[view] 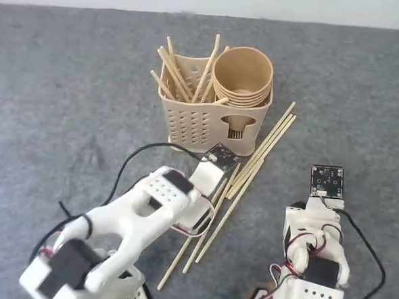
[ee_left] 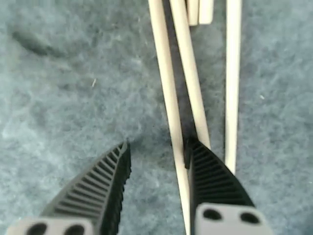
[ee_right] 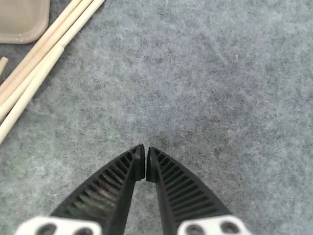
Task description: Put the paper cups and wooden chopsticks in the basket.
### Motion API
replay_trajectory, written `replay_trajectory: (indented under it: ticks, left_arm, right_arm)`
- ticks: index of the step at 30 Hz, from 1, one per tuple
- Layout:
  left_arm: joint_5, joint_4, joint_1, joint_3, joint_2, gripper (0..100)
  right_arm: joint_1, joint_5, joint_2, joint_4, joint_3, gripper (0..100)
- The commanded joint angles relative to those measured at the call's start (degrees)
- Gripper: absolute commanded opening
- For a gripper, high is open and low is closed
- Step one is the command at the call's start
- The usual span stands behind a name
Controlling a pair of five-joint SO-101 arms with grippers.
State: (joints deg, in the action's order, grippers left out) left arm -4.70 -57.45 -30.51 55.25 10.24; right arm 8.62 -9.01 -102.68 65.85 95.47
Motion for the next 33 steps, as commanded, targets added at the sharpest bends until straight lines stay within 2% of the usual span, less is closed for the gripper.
replay_trajectory:
  ticks: [1, 3, 9, 15, 18, 25, 29, 33]
  left_arm:
    - [-0.35, 0.18, -0.97, -2.59, -4.48, 11]
    - [-0.09, 0.18, -2.99, -2.51, -4.48, 1]
    - [0.00, -0.70, -8.79, 0.13, 0.35, 1]
    - [0.18, -13.45, -13.45, -2.07, 16.35, 1]
    - [2.73, -18.29, -10.20, -5.23, 23.74, 1]
    - [12.31, -22.68, 5.54, -15.08, 30.51, 1]
    - [14.68, -24.97, 8.70, -21.49, 30.77, 1]
    - [14.42, -22.24, 9.85, -27.12, 30.86, 1]
  right_arm:
    - [1.01, -0.88, -0.92, 0.31, 0.97, 2.0]
    - [1.01, -0.88, -0.92, 0.31, 0.97, 2.0]
    - [1.01, -0.88, -1.01, 0.31, 0.97, 2.0]
    - [1.01, -0.88, -1.01, 0.31, 0.97, 2.0]
    - [1.01, -0.88, -1.01, 0.31, 0.97, 2.0]
    - [1.01, -0.88, -1.01, 0.31, 0.97, 2.0]
    - [1.01, -0.88, -1.01, 0.31, 0.97, 2.0]
    - [1.01, -0.88, -1.01, 0.31, 0.97, 2.0]
